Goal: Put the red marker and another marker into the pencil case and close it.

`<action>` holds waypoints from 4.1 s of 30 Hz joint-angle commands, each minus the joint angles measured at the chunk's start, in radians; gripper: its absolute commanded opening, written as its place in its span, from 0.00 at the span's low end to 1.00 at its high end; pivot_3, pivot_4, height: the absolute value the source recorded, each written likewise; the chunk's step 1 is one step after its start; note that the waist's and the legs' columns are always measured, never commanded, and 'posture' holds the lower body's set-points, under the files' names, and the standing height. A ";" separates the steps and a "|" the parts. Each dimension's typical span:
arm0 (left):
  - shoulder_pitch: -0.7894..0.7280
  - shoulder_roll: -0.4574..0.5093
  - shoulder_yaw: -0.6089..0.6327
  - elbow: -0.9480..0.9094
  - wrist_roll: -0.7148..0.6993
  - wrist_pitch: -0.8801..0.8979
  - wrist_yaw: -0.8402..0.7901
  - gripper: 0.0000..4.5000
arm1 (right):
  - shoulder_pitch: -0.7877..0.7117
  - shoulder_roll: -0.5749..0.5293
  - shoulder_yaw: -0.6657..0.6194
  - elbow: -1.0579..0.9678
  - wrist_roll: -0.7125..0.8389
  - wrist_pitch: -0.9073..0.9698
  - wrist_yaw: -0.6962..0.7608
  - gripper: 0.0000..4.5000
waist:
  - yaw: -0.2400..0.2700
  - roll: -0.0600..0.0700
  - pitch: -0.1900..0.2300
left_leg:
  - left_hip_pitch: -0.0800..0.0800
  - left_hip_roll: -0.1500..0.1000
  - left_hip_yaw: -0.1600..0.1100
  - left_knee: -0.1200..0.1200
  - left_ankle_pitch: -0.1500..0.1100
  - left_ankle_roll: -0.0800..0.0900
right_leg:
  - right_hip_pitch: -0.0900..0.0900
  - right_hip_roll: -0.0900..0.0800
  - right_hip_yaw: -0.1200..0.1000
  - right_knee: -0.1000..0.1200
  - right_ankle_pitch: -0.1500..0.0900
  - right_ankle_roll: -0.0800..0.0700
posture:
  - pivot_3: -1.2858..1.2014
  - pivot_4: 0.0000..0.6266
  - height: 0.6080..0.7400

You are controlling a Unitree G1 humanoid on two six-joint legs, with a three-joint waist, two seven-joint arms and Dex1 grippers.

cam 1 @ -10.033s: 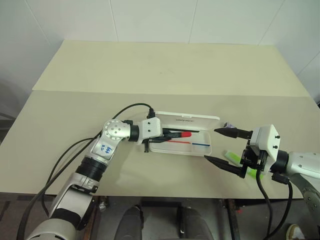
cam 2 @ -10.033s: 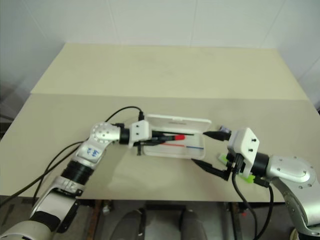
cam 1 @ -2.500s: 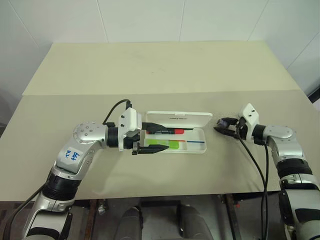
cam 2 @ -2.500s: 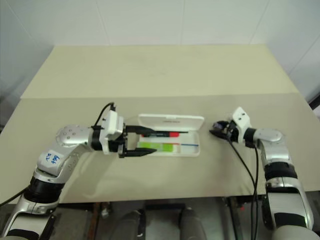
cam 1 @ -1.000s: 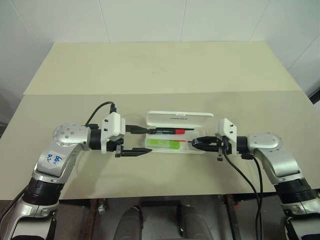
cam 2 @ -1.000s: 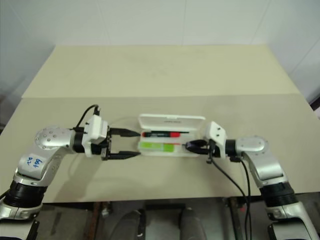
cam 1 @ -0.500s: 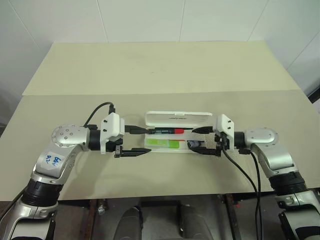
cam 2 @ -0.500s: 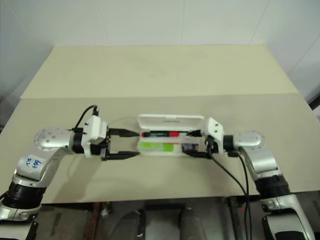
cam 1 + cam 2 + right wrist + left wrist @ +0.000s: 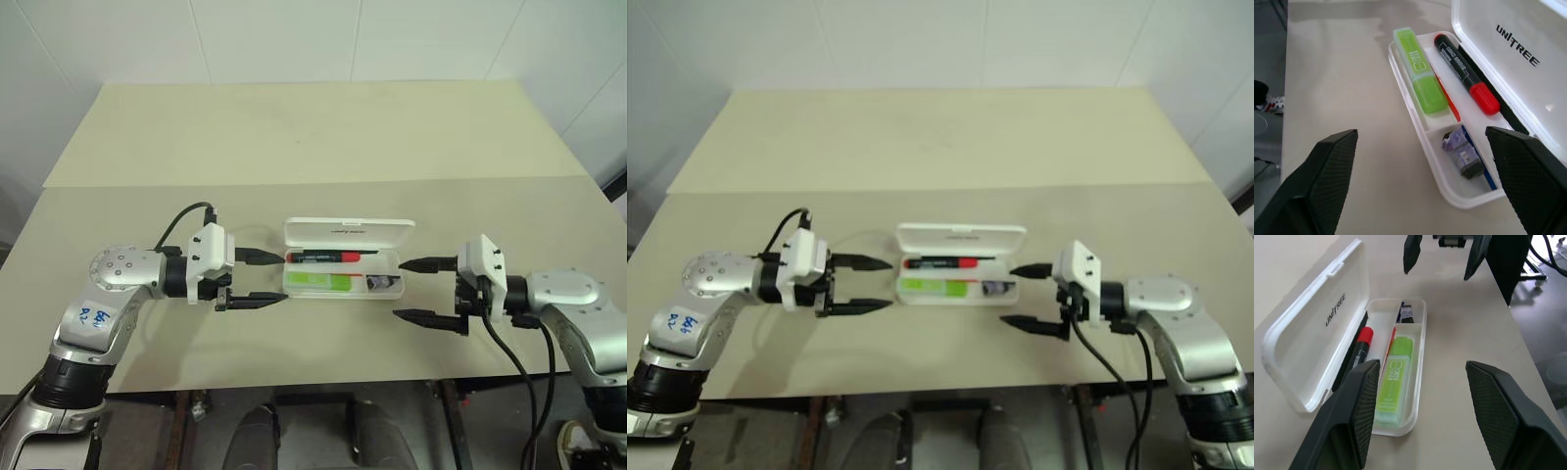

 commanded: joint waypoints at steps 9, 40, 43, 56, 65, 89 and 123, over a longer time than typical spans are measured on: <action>0.051 0.045 0.107 0.107 -0.002 -0.108 -0.056 0.29 | 0.060 -0.005 -0.118 -0.138 0.058 -0.008 -0.092 1.00 | 0.001 0.000 0.000 | 0.000 0.000 0.000 0.000 0.000 0.000 | 0.000 -0.001 0.000 -0.001 -0.001 -0.002 | 0.52 0.24 1.00; -0.044 -0.102 -0.044 0.313 0.164 -0.205 0.022 0.01 | 0.017 0.010 -0.070 -0.183 0.071 0.017 -0.197 1.00 | 0.003 0.000 0.000 | 0.000 0.000 0.000 0.000 0.000 0.001 | 0.000 -0.001 0.000 -0.001 0.002 0.004 | 0.52 0.24 1.00; -0.054 -0.113 -0.053 0.328 0.173 -0.210 0.024 0.01 | 0.015 0.014 -0.067 -0.188 0.071 0.019 -0.206 1.00 | 0.003 0.000 0.000 | -0.001 0.000 0.000 0.000 0.000 0.001 | 0.000 -0.001 0.000 -0.001 0.002 0.004 | 0.52 0.24 1.00; -0.093 -0.160 -0.078 0.373 0.189 -0.235 0.024 0.01 | 0.020 0.027 -0.066 -0.208 0.070 0.021 -0.237 1.00 | 0.003 0.000 0.000 | 0.000 0.000 0.000 0.000 0.000 0.001 | 0.000 -0.001 0.000 -0.001 0.003 0.004 | 0.52 0.24 1.00; -0.114 -0.188 -0.093 0.396 0.201 -0.243 0.027 0.01 | 0.024 0.029 -0.066 -0.215 0.072 0.020 -0.250 1.00 | 0.003 0.000 0.000 | 0.000 0.000 0.000 0.000 0.000 0.001 | 0.000 0.000 0.000 0.000 0.004 0.006 | 0.52 0.24 1.00; -0.087 -0.072 0.150 0.382 0.124 -0.144 0.206 0.01 | -0.005 0.049 -0.044 -0.175 0.079 -0.020 -0.220 1.00 | 0.007 -0.001 0.000 | 0.000 0.000 0.000 0.001 0.000 0.002 | 0.001 -0.001 -0.001 -0.001 0.000 -0.002 | 0.52 0.24 1.00; -0.401 -0.319 -0.027 0.727 0.199 -0.278 0.006 0.01 | 0.096 0.042 -0.101 -0.308 0.115 0.014 -0.316 1.00 | 0.004 -0.003 0.000 | -0.002 -0.001 -0.001 0.001 0.000 0.001 | 0.000 0.000 -0.002 -0.001 0.006 0.010 | 0.52 0.24 1.00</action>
